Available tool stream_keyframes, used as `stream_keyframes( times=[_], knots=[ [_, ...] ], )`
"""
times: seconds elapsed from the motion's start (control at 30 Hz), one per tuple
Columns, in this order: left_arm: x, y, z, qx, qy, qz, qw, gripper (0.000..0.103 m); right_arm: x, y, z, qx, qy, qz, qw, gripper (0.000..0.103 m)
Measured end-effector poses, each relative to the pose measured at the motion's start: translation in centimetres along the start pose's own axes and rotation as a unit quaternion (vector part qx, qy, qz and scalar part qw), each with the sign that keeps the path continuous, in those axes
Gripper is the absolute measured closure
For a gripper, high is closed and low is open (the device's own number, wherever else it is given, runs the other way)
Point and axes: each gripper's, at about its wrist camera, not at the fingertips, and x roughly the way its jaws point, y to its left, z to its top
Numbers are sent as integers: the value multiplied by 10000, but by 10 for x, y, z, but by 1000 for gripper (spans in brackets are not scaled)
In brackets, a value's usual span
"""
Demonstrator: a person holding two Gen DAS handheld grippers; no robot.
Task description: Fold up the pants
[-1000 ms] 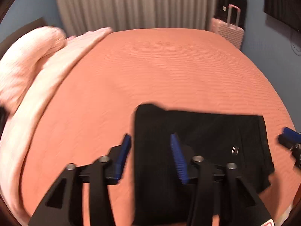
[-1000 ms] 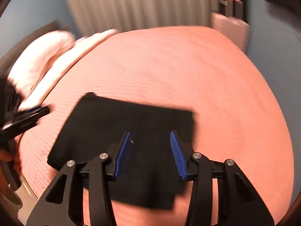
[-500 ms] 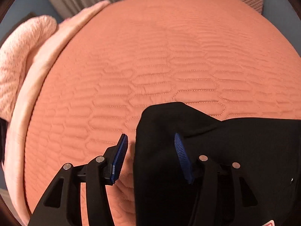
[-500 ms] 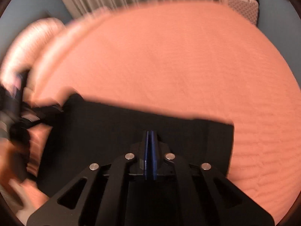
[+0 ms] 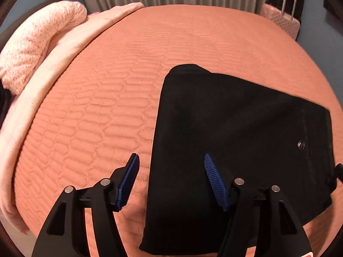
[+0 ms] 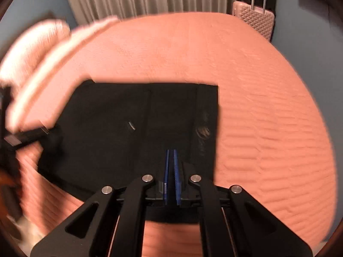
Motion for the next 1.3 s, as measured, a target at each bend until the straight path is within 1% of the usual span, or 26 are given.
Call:
stream_keyframes(
  times=[0.03, 0.07, 0.1, 0.13, 0.17, 0.2, 0.27, 0.3, 0.33, 0.37, 0.4, 0.43, 0.47, 0.5, 0.57, 0.6, 0.73, 0.87, 0.93, 1.03, 1.13, 1.2, 1.27, 1.3],
  knots=[
    [12, -5, -4, 157, 310, 177, 9992, 38, -2, -4, -2, 150, -46, 30, 9999, 98],
    [8, -6, -10, 113, 395, 120, 9991, 40, -12, -3, 1, 320, -114, -15, 9994, 97],
    [-8, -5, -10, -12, 265, 25, 9996, 40, -33, -1, 7, 480, -335, -22, 9983, 96],
    [-24, -3, -9, -99, 90, -57, 9999, 40, -53, 4, 11, 528, -604, 103, 9967, 96],
    [-40, -1, -9, -157, -34, -92, 9998, 35, -69, 9, 12, 529, -764, 195, 9955, 96],
    [-43, -2, 3, -184, -97, -106, 9997, 30, -88, 21, 19, 443, -982, 280, 9938, 96],
    [-67, -2, 5, -226, -230, -155, 9994, 30, -120, 31, 19, 222, -1338, 214, 9905, 96],
    [-82, -10, 1, -206, -287, -162, 9992, 28, -136, 40, 22, 164, -1520, 121, 9882, 96],
    [-96, -19, -4, -180, -344, -132, 9992, 27, -147, 40, 23, 167, -1622, 88, 9866, 96],
    [-106, -23, -5, -131, -430, -110, 9989, 26, -161, 33, 11, 207, -1728, 80, 9847, 91],
    [-122, -31, -11, -63, -568, -82, 9983, 25, -174, 33, 8, 286, -1827, 85, 9827, 81],
    [-136, -39, -13, -29, -673, -52, 9977, 24, -183, 35, 5, 336, -1924, 84, 9807, 44],
    [-147, -45, -10, -24, -766, -77, 9970, 21, -196, 35, 1, 360, -2108, 95, 9768, 12],
    [-153, -45, -15, -14, -833, -117, 9965, 18, -204, 33, -7, 326, -2264, 103, 9734, 7],
    [-169, -48, -22, 48, -953, -143, 9953, 17, -214, 35, -17, 129, -2366, -41, 9715, 8],
    [-171, -50, -23, 78, -970, -140, 9952, 17, -221, 28, -23, 79, -2390, -66, 9710, 8],
    [-187, -57, -35, 129, -1002, -181, 9947, 17, -239, 17, -39, 108, -2461, -76, 9691, 8],
    [-193, -62, -43, 108, -982, -242, 9948, 17, -240, 2, -44, 325, -2388, -70, 9705, 8],
    [-194, -64, -45, 124, -982, -191, 9949, 17, -239, -1, -49, 398, -2371, -37, 9707, 8],
    [-193, -65, -47, 141, -936, -152, 9954, 17, -241, -5, -51, 378, -2367, -57, 9708, 7],
    [-194, -66, -48, 165, -922, -128, 9955, 17, -240, -4, -51, 347, -2359, -92, 9711, 5],
    [-194, -65, -50, 107, -870, -288, 9957, 17, -240, -4, -53, 351, -2342, -27, 9716, 5],
    [-195, -61, -51, -16, -863, -583, 9946, 17, -239, -3, -55, 348, -2329, -38, 9719, 5],
    [-195, -60, -51, -55, -854, -674, 9941, 17, -237, -3, -54, 341, -2293, -34, 9727, 5]
  ],
)
